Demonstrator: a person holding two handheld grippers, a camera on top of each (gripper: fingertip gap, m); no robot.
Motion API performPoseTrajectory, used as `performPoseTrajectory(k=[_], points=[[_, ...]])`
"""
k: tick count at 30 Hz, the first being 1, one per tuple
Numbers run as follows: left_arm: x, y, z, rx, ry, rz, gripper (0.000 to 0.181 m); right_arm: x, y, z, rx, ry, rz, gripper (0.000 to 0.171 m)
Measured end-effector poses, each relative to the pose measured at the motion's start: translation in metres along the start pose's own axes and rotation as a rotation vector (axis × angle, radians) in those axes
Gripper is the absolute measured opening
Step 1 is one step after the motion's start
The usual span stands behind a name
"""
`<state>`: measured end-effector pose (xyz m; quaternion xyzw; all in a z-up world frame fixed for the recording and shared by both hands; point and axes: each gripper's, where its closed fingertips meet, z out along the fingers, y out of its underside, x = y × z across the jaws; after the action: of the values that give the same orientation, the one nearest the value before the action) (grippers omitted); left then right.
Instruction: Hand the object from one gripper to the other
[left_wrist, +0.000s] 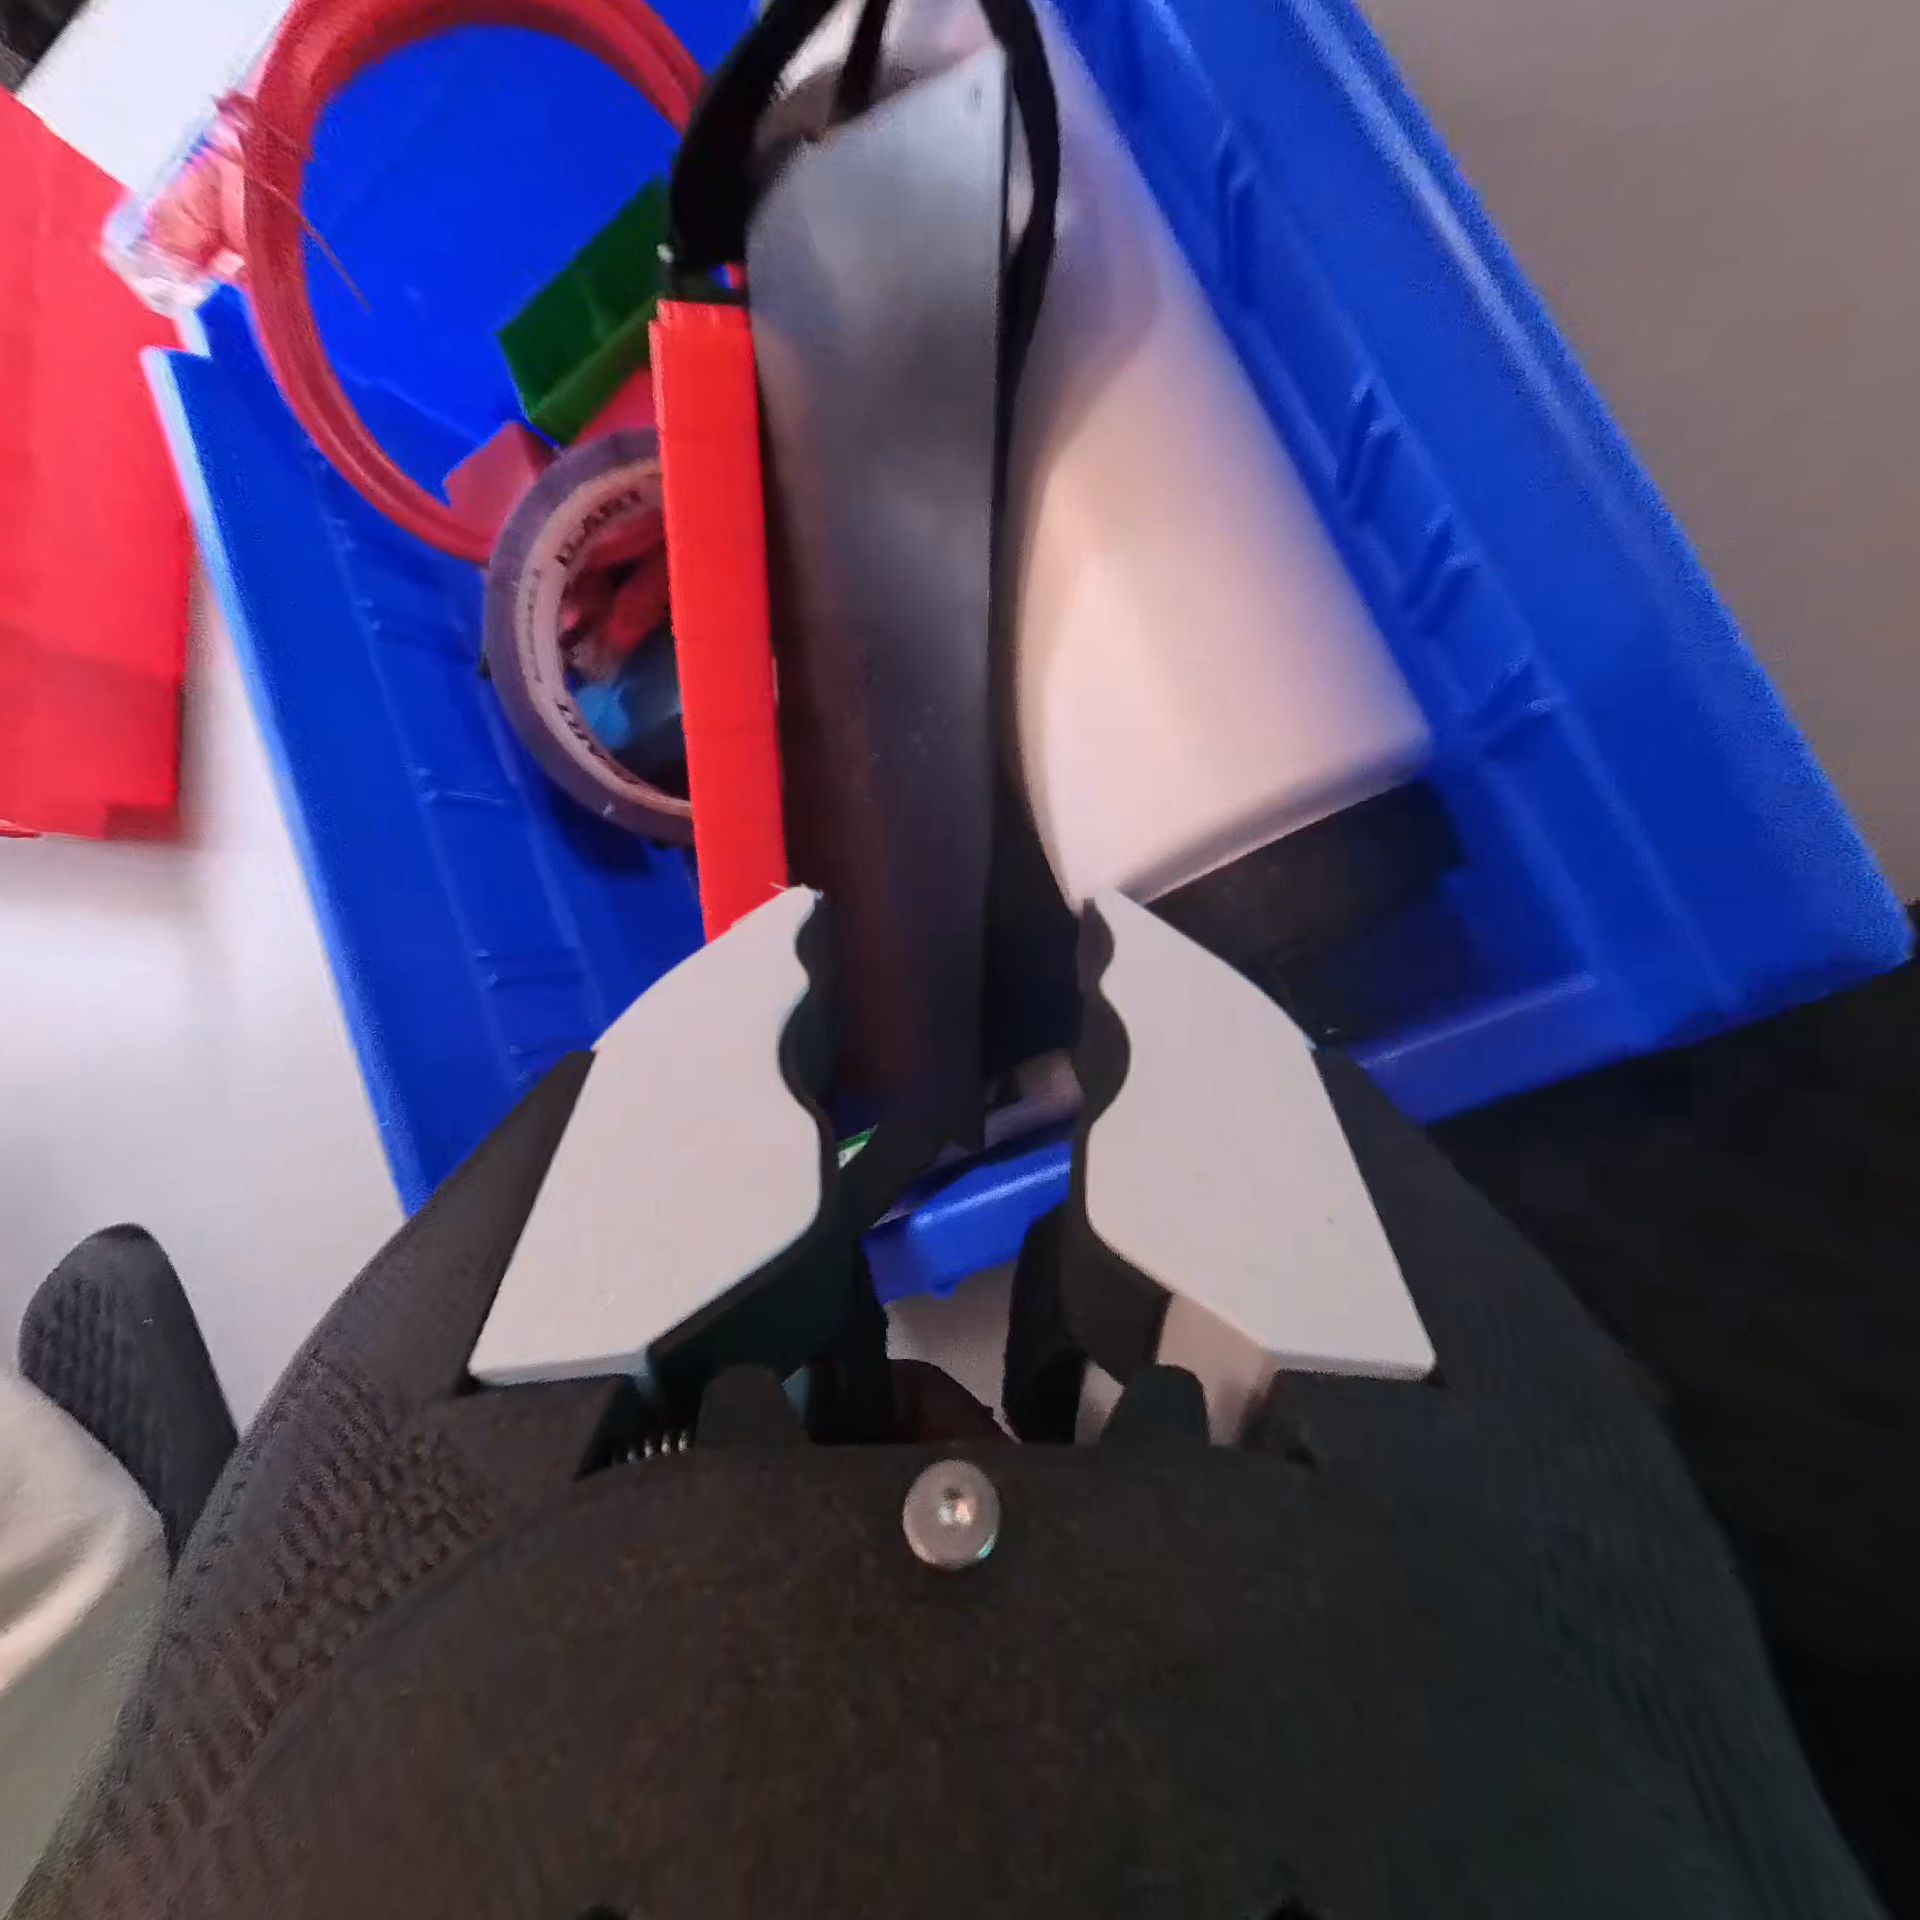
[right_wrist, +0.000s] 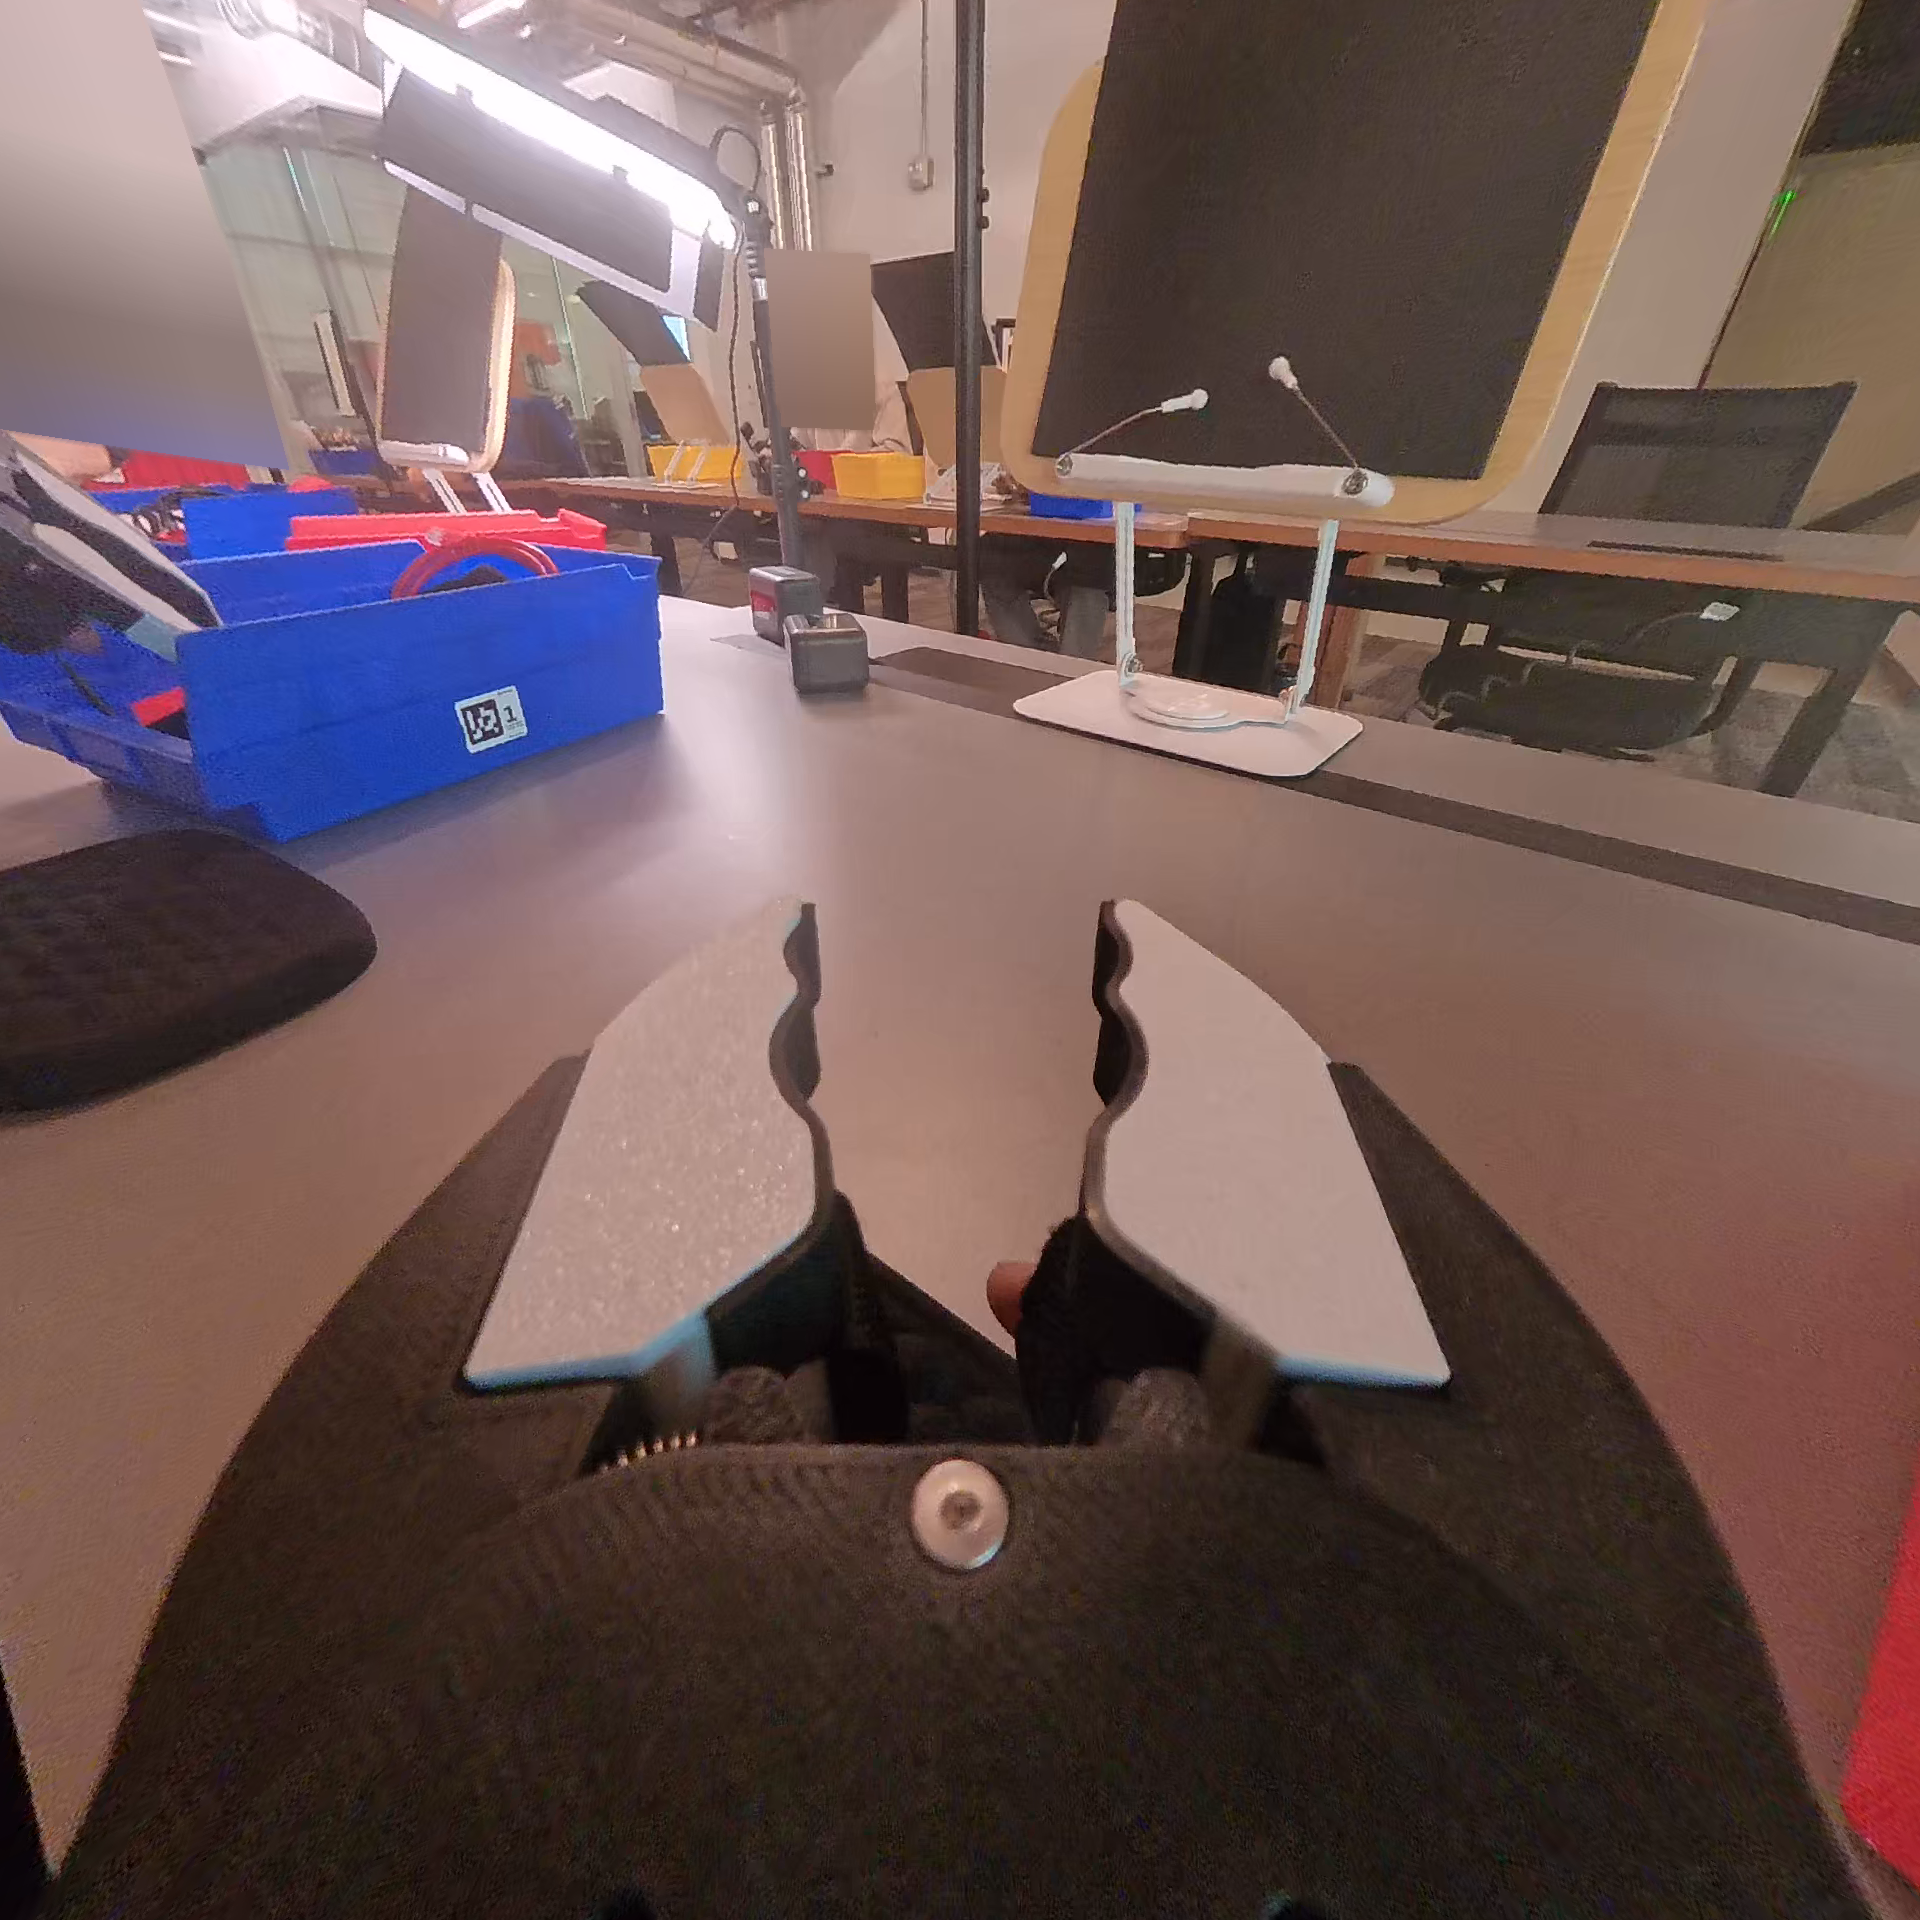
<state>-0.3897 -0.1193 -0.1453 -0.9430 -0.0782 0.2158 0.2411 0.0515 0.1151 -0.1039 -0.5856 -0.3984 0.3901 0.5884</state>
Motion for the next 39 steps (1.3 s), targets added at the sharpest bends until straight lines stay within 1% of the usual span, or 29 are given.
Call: performPoseTrajectory(k=[1, 3, 5, 6, 7, 9, 10, 12, 15, 17, 20, 22, 25, 26, 27, 29, 31, 33, 35, 37, 39], points=[[-0.001, 0.004, 0.004, -0.025, 0.001, 0.009, 0.041, 0.000, 0.001, 0.001, -0.005, 0.002, -0.005, 0.051], [-0.008, 0.013, 0.014, -0.079, -0.035, 0.030, 0.041, -0.001, 0.001, 0.001, -0.011, 0.004, -0.011, 0.051], [-0.009, 0.023, 0.025, -0.135, -0.042, 0.058, 0.036, 0.000, 0.001, 0.001, -0.010, 0.005, -0.009, 0.051], [-0.005, 0.023, 0.028, -0.128, -0.021, 0.064, 0.026, 0.000, 0.001, 0.001, -0.007, 0.007, -0.005, 0.051], [-0.005, 0.021, 0.028, -0.103, -0.034, 0.057, 0.022, 0.001, 0.001, 0.001, -0.004, 0.009, -0.002, 0.051], [-0.020, 0.012, 0.012, -0.039, -0.168, 0.063, 0.008, 0.002, 0.000, 0.000, 0.003, 0.013, 0.003, 0.050], [-0.026, 0.005, 0.001, 0.011, -0.214, 0.058, 0.002, 0.002, 0.000, 0.000, 0.005, 0.014, 0.004, 0.049], [-0.020, -0.017, -0.019, 0.175, -0.156, 0.011, 0.002, 0.001, 0.000, 0.001, -0.001, 0.015, -0.001, 0.049], [-0.025, -0.041, -0.047, 0.374, -0.162, -0.034, 0.001, 0.000, 0.002, 0.002, -0.013, 0.020, -0.023, 0.049], [-0.022, -0.056, -0.068, 0.520, -0.127, -0.078, 0.001, -0.002, 0.001, 0.001, -0.007, 0.030, -0.053, 0.048], [-0.025, -0.057, -0.077, 0.553, -0.140, -0.074, 0.001, -0.007, 0.000, 0.000, -0.004, 0.032, -0.098, 0.047], [-0.020, -0.062, -0.085, 0.644, -0.082, -0.109, 0.001, -0.009, -0.002, -0.002, 0.002, 0.040, -0.117, 0.047], [-0.004, -0.081, -0.129, 0.943, 0.013, -0.154, 0.001, -0.014, -0.008, -0.009, 0.023, 0.072, -0.178, 0.047], [0.005, -0.088, -0.149, 1.064, 0.070, -0.182, 0.001, -0.018, -0.011, -0.012, 0.029, 0.078, -0.191, 0.047], [0.020, -0.094, -0.170, 1.184, 0.173, -0.215, 0.001, -0.024, -0.015, -0.016, 0.035, 0.067, -0.184, 0.047], [0.060, -0.101, -0.212, 1.408, 0.464, -0.291, 0.001, -0.046, -0.025, -0.023, 0.070, -0.013, -0.132, 0.047], [0.105, -0.100, -0.245, 1.560, 0.791, -0.370, 0.000, -0.076, -0.039, -0.031, 0.125, -0.152, -0.037, 0.047], [0.149, -0.096, -0.261, 1.592, 1.083, -0.452, 0.001, -0.107, -0.054, -0.040, 0.199, -0.304, 0.107, 0.046], [0.193, -0.089, -0.266, 1.546, 1.317, -0.504, 0.001, -0.138, -0.070, -0.051, 0.280, -0.462, 0.254, 0.047], [0.230, -0.080, -0.267, 1.477, 1.480, -0.553, 0.001, -0.164, -0.081, -0.058, 0.327, -0.585, 0.374, 0.047], [0.261, -0.072, -0.265, 1.409, 1.576, -0.583, 0.001, -0.183, -0.082, -0.060, 0.314, -0.667, 0.435, 0.050]])
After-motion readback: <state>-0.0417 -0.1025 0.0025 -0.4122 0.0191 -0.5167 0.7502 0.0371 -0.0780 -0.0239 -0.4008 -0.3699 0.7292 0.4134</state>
